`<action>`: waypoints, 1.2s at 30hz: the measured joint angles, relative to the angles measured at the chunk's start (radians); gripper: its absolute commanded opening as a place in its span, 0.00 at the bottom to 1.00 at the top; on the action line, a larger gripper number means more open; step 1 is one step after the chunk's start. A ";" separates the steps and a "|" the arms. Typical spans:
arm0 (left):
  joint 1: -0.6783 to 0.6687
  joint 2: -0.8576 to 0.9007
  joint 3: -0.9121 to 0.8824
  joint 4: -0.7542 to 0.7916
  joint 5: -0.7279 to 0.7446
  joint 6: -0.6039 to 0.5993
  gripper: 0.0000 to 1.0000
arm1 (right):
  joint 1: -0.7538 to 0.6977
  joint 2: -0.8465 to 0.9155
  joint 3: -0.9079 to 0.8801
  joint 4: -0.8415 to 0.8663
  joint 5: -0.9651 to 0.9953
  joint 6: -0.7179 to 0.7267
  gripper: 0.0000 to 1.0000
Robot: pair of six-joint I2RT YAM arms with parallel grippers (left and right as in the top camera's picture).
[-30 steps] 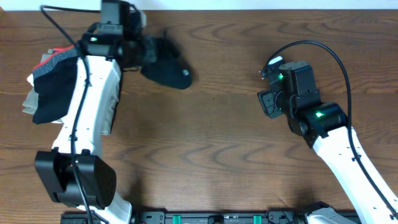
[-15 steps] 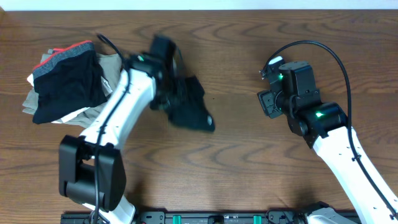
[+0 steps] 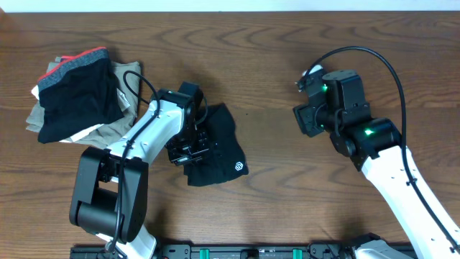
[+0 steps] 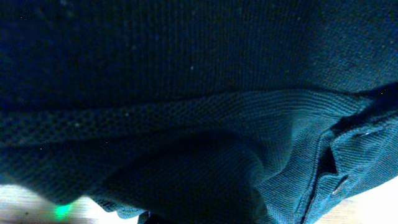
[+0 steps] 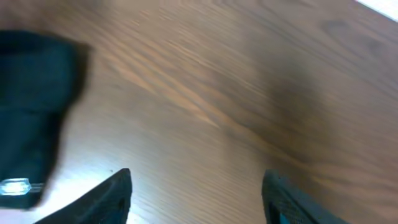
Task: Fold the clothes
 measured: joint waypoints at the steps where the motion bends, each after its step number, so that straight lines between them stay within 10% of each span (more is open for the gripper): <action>1: 0.000 0.000 0.000 0.000 -0.001 0.000 0.12 | 0.000 0.005 0.000 0.005 -0.035 -0.002 0.54; 7: 0.000 -0.001 0.000 -0.017 -0.010 0.000 0.32 | 0.013 0.097 0.000 0.013 -0.251 -0.002 0.23; 10: 0.000 -0.017 0.000 -0.039 -0.035 -0.013 0.85 | 0.035 0.151 0.000 0.029 -0.330 0.007 0.26; 36: 0.053 -0.111 -0.109 0.118 -0.114 -0.246 0.99 | 0.204 0.516 0.000 0.230 -0.604 0.084 0.26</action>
